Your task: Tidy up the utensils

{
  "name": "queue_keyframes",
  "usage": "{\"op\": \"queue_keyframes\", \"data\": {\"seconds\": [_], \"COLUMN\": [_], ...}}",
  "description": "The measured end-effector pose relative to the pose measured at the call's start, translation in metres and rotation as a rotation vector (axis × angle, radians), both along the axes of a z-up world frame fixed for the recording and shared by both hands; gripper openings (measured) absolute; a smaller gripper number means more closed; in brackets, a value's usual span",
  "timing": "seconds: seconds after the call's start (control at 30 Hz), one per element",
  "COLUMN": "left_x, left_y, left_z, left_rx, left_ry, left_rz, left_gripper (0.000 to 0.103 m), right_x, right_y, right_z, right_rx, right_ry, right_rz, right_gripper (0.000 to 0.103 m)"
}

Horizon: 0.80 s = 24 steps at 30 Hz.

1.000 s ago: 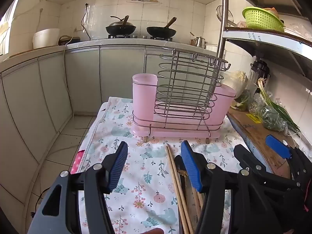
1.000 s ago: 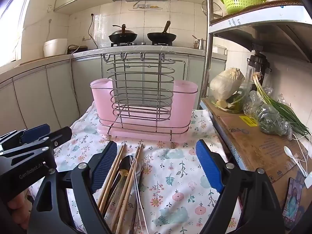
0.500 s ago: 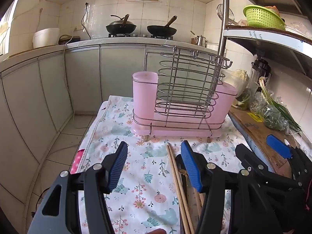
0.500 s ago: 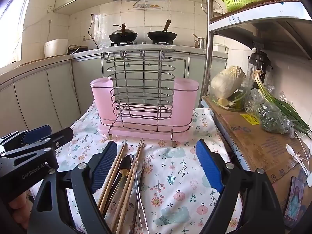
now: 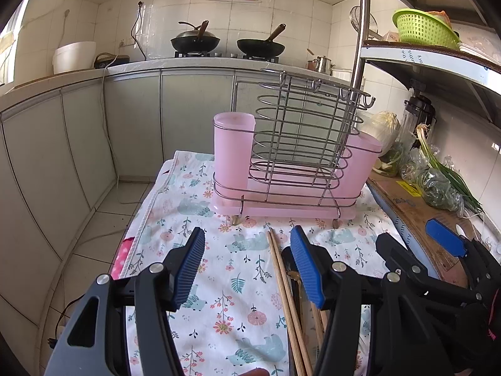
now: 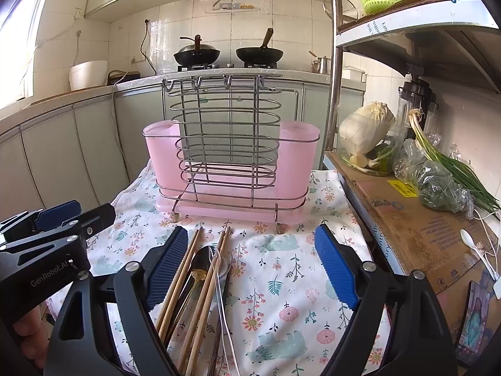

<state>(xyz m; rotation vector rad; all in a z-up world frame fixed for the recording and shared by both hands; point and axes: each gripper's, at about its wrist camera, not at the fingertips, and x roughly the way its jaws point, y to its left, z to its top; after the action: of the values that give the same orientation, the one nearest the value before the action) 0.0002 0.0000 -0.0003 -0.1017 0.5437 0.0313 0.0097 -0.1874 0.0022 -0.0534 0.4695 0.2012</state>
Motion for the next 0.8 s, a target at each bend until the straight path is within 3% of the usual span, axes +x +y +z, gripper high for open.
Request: {"op": "queue_keyframes", "data": {"seconds": [0.8], "left_x": [0.0036], "left_y": [0.0011], "left_z": [-0.0059], "left_rx": [-0.005], "left_ry": [0.005], "left_rz": [0.0], "left_gripper": [0.056], "right_x": [0.0014], "right_y": [0.0012], "right_z": [-0.0027], "right_rx": [-0.004], "right_ry": [0.006], "right_rz": [-0.002], "right_gripper": [0.083]}}
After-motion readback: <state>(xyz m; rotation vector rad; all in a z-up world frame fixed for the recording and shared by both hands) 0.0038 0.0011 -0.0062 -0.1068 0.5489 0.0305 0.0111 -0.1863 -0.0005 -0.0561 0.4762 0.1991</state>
